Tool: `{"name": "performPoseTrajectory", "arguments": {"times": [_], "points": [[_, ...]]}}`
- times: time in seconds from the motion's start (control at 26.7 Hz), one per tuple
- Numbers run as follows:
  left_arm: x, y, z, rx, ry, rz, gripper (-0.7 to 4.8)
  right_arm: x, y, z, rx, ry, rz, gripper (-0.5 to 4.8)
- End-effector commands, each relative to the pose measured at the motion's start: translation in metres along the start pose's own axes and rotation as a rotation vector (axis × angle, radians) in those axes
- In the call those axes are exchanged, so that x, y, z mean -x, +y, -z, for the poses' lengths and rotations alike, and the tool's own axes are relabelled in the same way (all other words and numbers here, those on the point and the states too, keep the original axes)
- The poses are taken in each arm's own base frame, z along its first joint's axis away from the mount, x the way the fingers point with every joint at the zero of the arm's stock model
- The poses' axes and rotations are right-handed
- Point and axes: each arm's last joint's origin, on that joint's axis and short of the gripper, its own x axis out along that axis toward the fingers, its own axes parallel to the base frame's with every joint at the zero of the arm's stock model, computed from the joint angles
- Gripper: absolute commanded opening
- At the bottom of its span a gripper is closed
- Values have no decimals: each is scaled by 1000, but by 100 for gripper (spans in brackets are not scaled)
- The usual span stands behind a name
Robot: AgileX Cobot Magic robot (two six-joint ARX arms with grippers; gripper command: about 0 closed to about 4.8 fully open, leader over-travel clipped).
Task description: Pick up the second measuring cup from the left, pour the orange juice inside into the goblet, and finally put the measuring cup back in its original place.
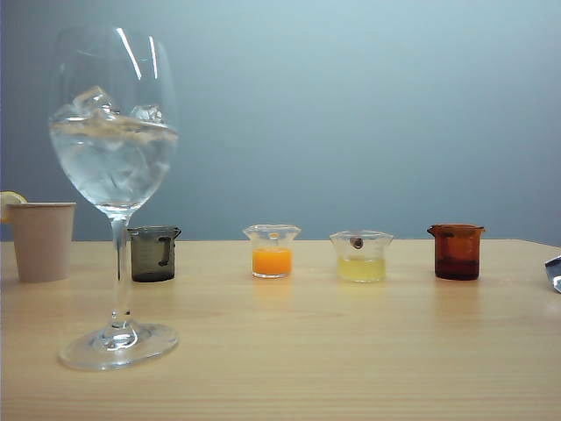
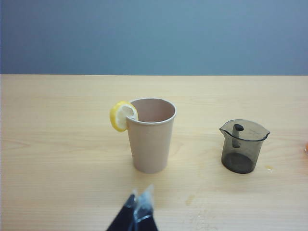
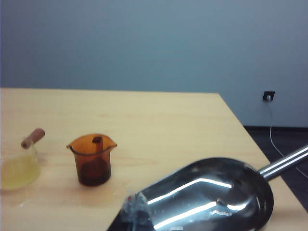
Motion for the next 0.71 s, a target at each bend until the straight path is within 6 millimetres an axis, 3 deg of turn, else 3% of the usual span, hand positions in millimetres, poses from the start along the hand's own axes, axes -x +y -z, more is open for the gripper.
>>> {"name": "performPoseTrajectory", "arguments": {"times": [0.04,0.41,0.6,0.71], "points": [[0,0,-2,2,-13,2,-2,0,0,0,-3,19,9,-1],[0,0,-3,2,-22,0,-4,0,-1,-2,-5,-8,13,-1],[2,1,-13,10,-54,-5,-4,3,-1,-18,-13,-59,15,-1],[6,1,-29,72,-80,-20,-4,7,-2,-36,-17,-94,15,-1]]}}
